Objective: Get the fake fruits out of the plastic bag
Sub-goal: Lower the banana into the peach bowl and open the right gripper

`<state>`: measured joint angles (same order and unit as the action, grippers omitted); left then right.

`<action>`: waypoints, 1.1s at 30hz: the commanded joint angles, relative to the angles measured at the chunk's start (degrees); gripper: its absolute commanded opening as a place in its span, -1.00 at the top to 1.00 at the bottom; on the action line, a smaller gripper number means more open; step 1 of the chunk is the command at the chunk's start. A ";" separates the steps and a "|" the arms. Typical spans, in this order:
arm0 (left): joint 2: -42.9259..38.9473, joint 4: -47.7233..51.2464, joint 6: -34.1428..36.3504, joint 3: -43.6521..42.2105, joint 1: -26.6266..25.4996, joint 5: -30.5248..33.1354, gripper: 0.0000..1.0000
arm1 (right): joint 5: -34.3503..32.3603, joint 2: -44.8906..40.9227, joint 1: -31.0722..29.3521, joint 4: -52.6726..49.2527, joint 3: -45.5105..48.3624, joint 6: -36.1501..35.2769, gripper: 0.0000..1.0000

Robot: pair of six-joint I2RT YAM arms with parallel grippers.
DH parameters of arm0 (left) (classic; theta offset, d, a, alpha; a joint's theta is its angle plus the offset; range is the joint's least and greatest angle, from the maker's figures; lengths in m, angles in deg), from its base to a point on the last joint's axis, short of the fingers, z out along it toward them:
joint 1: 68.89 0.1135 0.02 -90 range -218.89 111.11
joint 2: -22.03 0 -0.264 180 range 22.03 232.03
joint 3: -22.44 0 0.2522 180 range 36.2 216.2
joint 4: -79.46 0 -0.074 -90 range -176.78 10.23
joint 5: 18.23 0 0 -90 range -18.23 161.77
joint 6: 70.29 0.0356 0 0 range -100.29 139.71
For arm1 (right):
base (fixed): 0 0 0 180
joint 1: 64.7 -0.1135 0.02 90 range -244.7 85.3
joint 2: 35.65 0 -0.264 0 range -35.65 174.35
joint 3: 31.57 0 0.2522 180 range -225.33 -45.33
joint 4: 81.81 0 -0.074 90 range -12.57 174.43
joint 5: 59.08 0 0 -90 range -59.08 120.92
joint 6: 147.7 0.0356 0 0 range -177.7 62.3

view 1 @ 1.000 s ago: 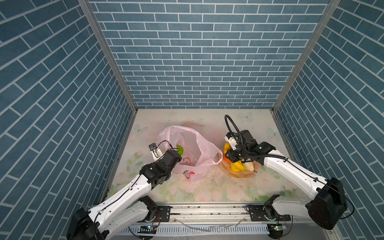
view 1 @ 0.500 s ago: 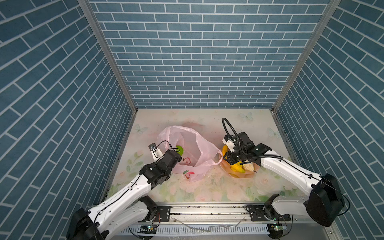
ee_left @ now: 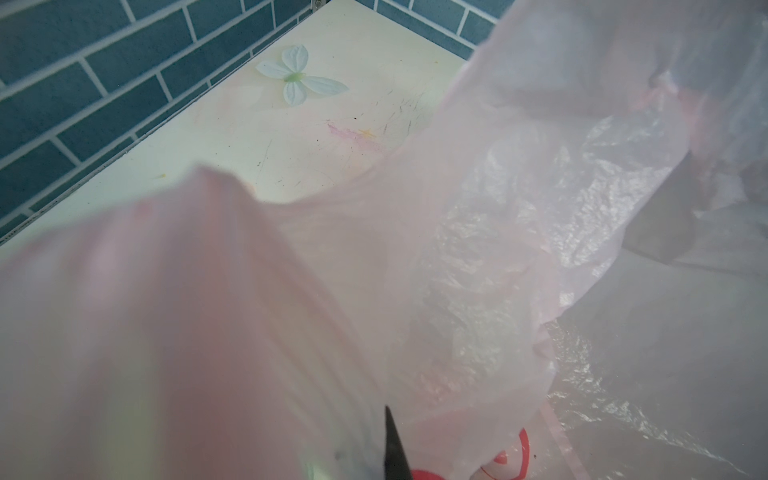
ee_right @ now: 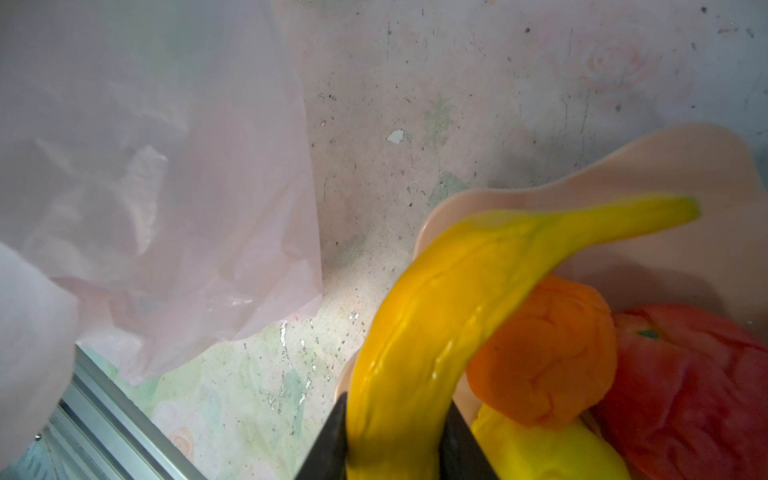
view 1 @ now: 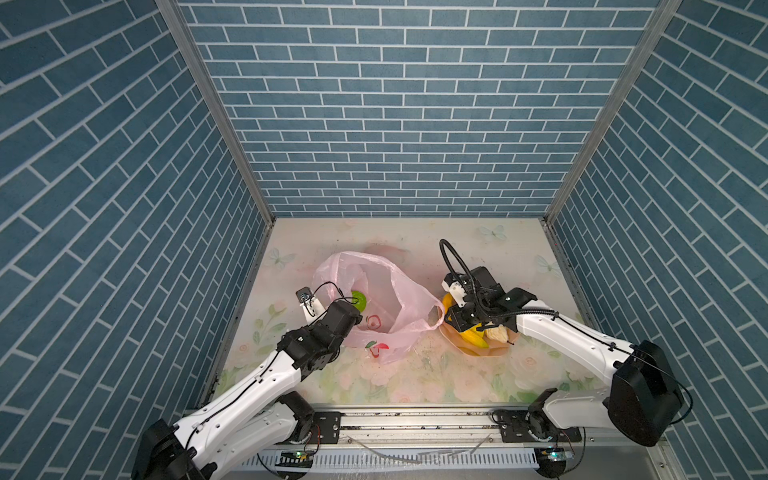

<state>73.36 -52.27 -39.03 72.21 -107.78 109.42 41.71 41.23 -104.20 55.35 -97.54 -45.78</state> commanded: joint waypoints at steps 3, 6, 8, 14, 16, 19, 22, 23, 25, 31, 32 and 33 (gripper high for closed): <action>-0.61 1.27 -0.31 -0.65 0.29 0.57 0.93 | -0.34 0.75 -0.71 0.16 1.58 -2.08 0.33; -0.71 1.26 -0.17 -0.63 0.27 0.58 0.93 | -0.67 0.86 -0.92 -0.18 1.58 -2.10 0.33; -0.90 1.26 -0.17 -0.59 0.30 0.67 0.93 | -0.91 0.90 -1.10 -0.47 1.67 -2.05 0.33; -1.05 1.25 -0.12 -0.68 0.31 0.82 0.93 | -1.54 1.06 -1.37 -0.76 2.34 -1.90 0.31; -1.14 1.13 -0.06 -0.68 0.30 0.78 0.93 | -1.62 1.25 -1.41 -0.63 2.54 -1.73 0.31; -1.41 1.04 -0.32 -0.99 0.30 0.67 0.93 | -1.91 1.58 -1.39 -0.46 2.90 -1.51 0.30; -1.59 0.92 -0.32 -1.12 0.30 0.62 0.93 | -2.04 1.78 -1.38 -0.24 3.13 -1.37 0.27; -1.67 0.95 -0.32 -1.14 0.31 0.67 0.92 | -2.08 1.87 -1.36 -0.20 3.16 -1.28 0.26; -1.83 1.00 -0.30 -1.21 0.28 0.63 0.92 | -2.16 1.96 -1.37 -0.19 3.25 -1.28 0.26; -2.43 1.14 -0.32 -1.38 0.29 0.73 0.93 | -2.68 1.73 -1.39 -0.49 3.35 -1.03 0.25; -2.46 1.09 -0.31 -1.32 0.30 0.75 0.92 | -2.78 1.49 -1.37 -0.51 3.29 -0.94 0.25; -2.56 1.12 -0.17 -1.23 0.31 0.84 0.93 | -2.98 1.28 -1.38 -0.63 3.24 -0.88 0.25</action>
<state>71.42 -52.32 -39.01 71.40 -107.78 109.44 39.96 42.87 -105.32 55.30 -95.68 -45.75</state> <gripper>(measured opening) 0.047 0.371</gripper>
